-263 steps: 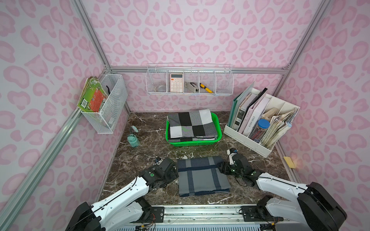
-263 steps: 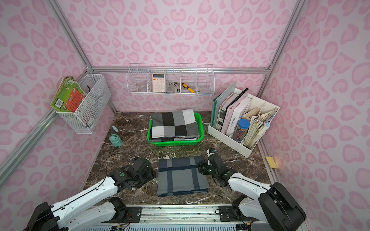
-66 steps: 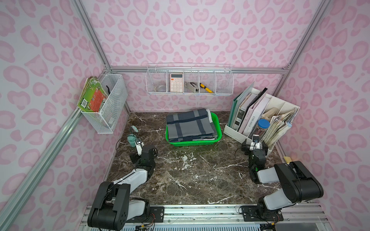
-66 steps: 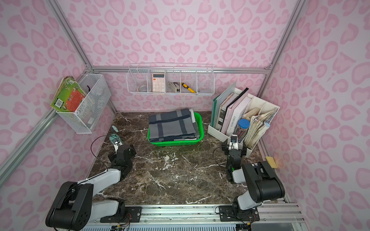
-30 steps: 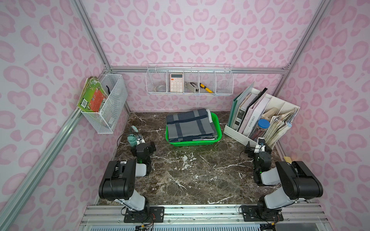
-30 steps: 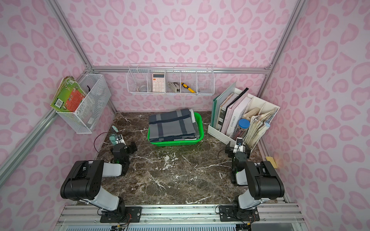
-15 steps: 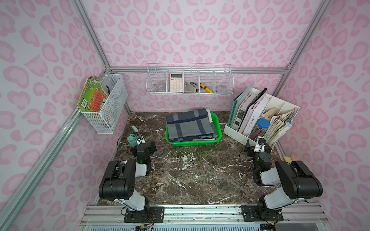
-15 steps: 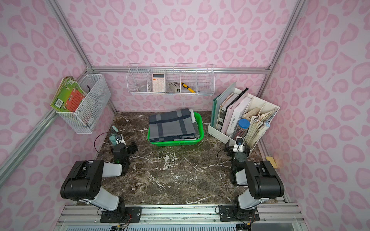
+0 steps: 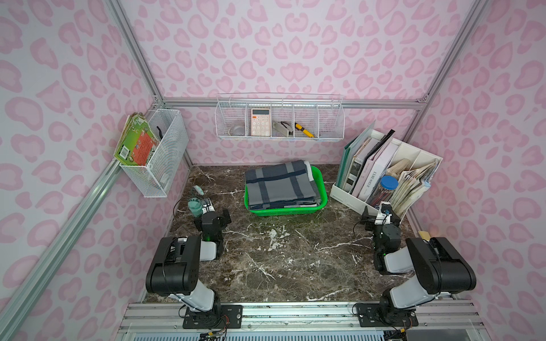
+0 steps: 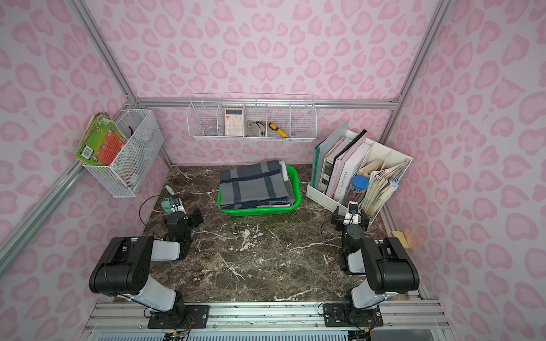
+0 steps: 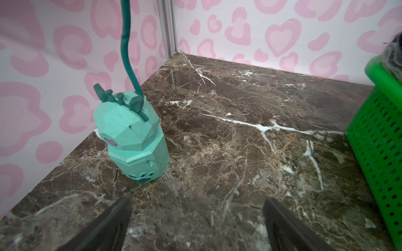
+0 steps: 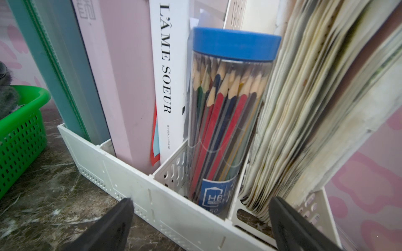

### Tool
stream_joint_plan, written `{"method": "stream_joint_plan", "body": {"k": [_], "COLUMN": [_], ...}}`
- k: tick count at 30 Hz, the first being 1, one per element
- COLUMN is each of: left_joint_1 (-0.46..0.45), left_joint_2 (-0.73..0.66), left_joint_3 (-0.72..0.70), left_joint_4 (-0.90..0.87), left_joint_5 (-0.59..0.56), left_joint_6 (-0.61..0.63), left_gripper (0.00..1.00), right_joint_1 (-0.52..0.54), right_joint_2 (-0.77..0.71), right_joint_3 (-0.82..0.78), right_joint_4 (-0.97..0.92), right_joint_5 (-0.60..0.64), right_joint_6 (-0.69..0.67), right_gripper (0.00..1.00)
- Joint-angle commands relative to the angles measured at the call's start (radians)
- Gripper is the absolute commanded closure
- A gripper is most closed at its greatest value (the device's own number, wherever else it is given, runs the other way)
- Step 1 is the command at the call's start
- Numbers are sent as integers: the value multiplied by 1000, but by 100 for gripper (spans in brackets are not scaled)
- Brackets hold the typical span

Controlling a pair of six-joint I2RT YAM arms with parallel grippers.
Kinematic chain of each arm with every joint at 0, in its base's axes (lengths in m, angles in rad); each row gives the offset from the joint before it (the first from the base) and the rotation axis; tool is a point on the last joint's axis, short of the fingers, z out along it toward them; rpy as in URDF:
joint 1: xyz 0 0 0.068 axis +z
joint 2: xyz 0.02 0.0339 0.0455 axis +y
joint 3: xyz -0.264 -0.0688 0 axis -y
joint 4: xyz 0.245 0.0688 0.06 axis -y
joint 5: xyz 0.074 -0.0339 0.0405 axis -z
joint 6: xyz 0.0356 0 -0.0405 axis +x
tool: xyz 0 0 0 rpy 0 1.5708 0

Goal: Put the folded scarf in the basket
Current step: Reset both arms

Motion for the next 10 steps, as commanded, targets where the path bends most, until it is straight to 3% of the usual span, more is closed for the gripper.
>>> {"method": "stream_joint_plan", "body": {"k": [1, 10], "left_joint_1": [0, 2], "left_joint_2": [-3, -4], "left_joint_3": [4, 3], "left_joint_4": [5, 5], "left_joint_5": [5, 5], "left_joint_6": [1, 0], "left_gripper": [1, 1], "right_joint_1": [1, 3], "right_joint_2": [0, 0], "right_joint_3": [0, -3], "right_joint_4": [34, 39], "right_joint_5": [6, -4], "right_joint_6": [6, -2], "right_gripper": [0, 0]}}
